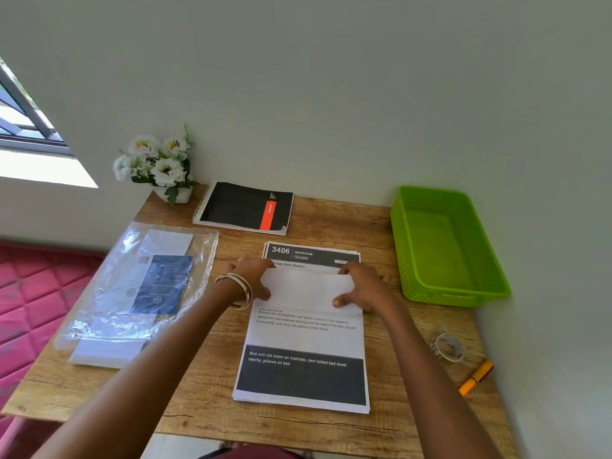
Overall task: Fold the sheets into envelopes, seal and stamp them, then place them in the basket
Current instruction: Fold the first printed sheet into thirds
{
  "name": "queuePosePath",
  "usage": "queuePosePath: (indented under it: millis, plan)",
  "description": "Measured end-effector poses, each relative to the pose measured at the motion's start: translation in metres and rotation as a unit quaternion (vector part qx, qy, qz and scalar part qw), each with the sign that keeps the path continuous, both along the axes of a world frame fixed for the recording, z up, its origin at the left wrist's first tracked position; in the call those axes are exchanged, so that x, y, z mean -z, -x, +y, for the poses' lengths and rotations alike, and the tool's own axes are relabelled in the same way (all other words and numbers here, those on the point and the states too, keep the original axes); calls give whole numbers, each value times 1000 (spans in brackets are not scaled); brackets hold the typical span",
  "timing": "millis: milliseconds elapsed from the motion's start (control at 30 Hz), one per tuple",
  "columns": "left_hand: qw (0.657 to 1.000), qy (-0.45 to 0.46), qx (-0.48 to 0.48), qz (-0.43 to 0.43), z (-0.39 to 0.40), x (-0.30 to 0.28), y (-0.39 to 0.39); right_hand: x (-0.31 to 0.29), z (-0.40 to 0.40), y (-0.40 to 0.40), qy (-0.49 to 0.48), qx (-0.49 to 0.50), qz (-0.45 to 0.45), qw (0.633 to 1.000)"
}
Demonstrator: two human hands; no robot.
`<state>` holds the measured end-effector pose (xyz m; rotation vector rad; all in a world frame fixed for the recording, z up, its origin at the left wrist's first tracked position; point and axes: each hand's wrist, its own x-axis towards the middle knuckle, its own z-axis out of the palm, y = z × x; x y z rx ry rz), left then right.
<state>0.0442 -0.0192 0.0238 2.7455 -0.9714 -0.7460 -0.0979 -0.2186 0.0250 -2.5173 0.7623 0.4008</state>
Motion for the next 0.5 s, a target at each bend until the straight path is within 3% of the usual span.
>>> queuePosePath:
  millis: [133,267,333,400,500]
  plan:
    - [985,141,-82,62,13,3,6,5,1,8,-21,8,-84,996]
    - [902,342,-216,153,17,-11,23,-7,2,24,-214,96,-201,951]
    - [857,395,-280,175,18,-12,29,-10,2,31,-293,140,-246,913]
    - [819,427,-333,188,21,-9,34,-8,4,37,-387,211,-295,848]
    - [794,443,-374,184,24,-3,44,-4,9,45,-465,306,-333,761]
